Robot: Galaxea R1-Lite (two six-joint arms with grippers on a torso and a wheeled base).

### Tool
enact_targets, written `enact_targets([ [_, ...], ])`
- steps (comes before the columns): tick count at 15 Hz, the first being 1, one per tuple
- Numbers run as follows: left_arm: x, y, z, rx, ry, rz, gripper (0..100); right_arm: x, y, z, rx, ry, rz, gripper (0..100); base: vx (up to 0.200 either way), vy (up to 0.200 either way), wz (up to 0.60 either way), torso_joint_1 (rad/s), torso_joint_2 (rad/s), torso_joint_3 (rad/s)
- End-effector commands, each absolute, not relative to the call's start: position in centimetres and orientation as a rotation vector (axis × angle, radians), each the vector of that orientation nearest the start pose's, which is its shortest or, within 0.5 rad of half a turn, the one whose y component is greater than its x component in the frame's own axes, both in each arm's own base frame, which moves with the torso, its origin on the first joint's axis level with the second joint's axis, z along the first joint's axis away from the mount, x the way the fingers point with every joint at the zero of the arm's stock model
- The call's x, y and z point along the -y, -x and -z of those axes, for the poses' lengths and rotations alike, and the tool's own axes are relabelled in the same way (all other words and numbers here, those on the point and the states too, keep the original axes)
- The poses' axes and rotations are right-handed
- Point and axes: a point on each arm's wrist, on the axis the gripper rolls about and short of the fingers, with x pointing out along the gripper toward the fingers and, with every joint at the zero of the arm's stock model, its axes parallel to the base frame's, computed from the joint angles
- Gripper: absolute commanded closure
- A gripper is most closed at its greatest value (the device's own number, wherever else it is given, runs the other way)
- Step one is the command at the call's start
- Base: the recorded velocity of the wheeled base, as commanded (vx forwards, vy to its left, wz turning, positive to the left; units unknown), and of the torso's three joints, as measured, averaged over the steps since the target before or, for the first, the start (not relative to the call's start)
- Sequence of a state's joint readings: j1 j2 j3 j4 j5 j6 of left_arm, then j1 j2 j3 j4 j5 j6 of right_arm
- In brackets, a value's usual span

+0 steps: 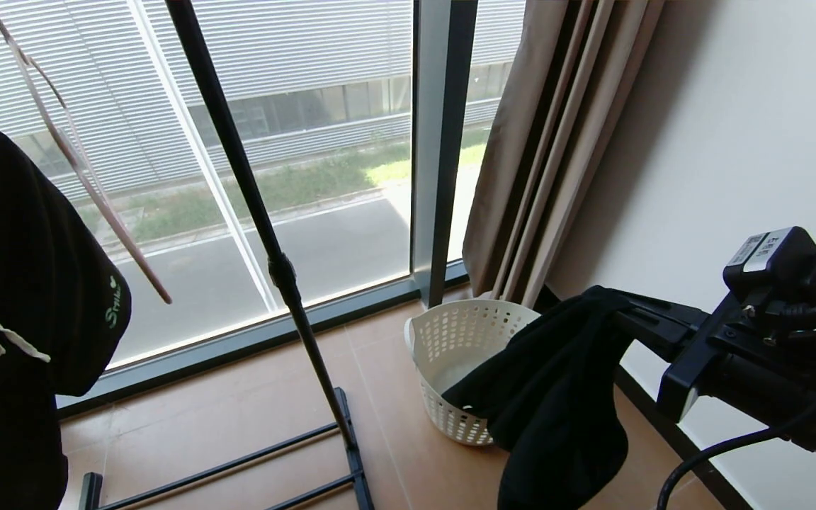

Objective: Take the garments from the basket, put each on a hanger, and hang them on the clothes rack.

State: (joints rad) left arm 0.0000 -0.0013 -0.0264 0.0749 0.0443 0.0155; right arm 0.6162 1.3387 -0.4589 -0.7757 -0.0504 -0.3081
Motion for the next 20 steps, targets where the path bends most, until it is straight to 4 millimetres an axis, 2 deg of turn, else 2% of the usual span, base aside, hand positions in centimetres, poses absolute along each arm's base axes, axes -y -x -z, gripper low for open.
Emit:
enact_targets([
  [1,-0.1,2.5,-7.5,-0.049,-0.016,-0.044,0,-11.69,-16.59,-19.48,-0.011,0.334,-0.58,100,0.0,0.0,0.0,0.154,-0.5,-0.149],
  [10,-0.1,2.49,-7.46,-0.051,-0.016,-0.044,0,-11.76,-16.63,-19.11,-0.026,0.34,-0.584,100,0.0,0.0,0.0,0.187,-0.54,-0.157],
  [15,-0.09,2.49,-7.44,-0.053,-0.056,-0.037,0,-11.67,-16.5,-18.83,-0.034,0.344,-0.585,100,0.0,0.0,0.0,0.224,-0.56,-0.3],
  [20,-0.08,2.49,-7.44,-0.053,-0.056,-0.035,0,-11.67,-16.5,-18.72,-0.038,0.347,-0.586,100,0.0,0.0,0.0,0.095,-0.22,-0.126],
])
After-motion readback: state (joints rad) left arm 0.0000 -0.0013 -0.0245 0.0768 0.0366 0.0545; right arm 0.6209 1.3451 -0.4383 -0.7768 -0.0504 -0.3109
